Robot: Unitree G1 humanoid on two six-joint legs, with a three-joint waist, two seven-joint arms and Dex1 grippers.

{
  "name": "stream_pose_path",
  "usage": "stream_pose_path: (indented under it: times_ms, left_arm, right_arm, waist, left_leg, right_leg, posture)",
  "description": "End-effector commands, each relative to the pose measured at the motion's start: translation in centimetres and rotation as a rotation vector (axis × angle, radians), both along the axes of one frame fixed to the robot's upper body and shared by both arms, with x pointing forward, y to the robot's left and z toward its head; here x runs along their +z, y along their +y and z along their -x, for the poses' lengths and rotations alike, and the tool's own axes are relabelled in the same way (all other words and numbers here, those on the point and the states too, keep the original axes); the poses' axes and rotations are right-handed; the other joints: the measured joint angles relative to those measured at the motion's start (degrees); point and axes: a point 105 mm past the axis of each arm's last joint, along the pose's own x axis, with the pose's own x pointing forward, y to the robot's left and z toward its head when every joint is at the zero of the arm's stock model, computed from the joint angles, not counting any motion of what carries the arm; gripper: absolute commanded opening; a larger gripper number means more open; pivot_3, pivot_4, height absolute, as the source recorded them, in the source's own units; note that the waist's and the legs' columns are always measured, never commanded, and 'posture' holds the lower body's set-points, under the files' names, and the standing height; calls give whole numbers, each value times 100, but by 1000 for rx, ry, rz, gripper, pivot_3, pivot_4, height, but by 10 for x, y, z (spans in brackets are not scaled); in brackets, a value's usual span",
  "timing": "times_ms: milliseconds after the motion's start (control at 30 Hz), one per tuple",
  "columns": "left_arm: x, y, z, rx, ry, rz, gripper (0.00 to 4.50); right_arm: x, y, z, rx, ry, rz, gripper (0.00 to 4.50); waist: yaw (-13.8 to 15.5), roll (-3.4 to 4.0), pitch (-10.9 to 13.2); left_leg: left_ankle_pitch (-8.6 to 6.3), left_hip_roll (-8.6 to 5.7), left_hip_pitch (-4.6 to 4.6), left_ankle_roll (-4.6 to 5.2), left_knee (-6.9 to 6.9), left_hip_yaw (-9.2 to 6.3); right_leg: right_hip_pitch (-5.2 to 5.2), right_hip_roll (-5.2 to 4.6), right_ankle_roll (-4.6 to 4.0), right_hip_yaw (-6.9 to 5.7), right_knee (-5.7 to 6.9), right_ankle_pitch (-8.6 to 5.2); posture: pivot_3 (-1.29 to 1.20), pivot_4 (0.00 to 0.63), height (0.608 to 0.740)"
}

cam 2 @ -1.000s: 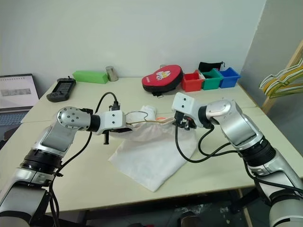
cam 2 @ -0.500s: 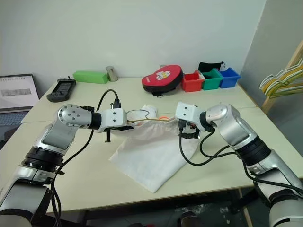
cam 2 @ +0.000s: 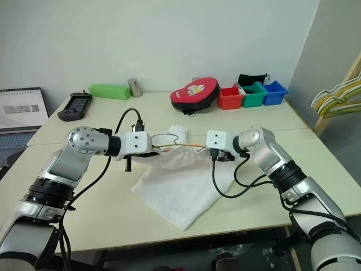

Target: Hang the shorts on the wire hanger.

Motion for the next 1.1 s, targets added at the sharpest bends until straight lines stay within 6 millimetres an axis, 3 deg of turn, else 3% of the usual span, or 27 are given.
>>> stream_pose_path:
  times_ms: [33,300,533,567,700,833,1100]
  left_arm:
    - [19,0,-2,-3,-72,12,40]
    - [20,-1,-7,-10,-89,3,40]
    - [25,-4,-9,-17,-108,43,40]
    - [27,-5,-9,-17,-105,65,714]
    - [32,-6,-8,-22,-105,117,1445]
    - [51,-4,3,-67,-106,239,2236]
    - [69,6,15,-60,-72,279,4065]
  right_arm:
    - [17,0,-3,10,-49,-25,1869]
    - [16,-5,-1,23,-62,3,49]
    - [12,-8,0,11,-55,7,14]
    - [12,-7,0,6,-53,-1,0]
    - [13,-8,2,-7,-49,-18,0]
    - [11,-12,7,-33,-35,-43,0]
    - [9,-19,12,-90,-14,-89,0]
  waist:
    - [1,0,0]
    - [6,0,0]
    - [3,0,0]
    - [8,-1,-1]
    - [20,0,-1]
    - [16,-1,-1]
    - [-12,-1,-1]
  left_leg:
    - [0,0,0,0,0,0]
    - [0,0,0,0,0,0]
    - [0,0,0,0,0,0]
    - [0,0,0,0,0,0]
    - [0,-1,-1,0,0,0]
    - [0,1,0,0,0,-3]
    - [0,-2,3,0,2,0]
  right_leg:
    - [0,0,0,0,0,0]
    - [0,0,0,0,-1,0]
    - [0,0,-1,0,0,0]
    - [0,0,-1,0,0,0]
    - [1,-1,-1,0,-1,1]
    - [1,0,-1,-1,0,0]
    - [5,-1,2,-1,0,-1]
  posture:
    - [-7,0,740]
    - [-18,0,740]
    - [-16,0,740]
    - [-16,0,740]
    - [-15,0,740]
    - [-29,0,740]
    - [-42,0,740]
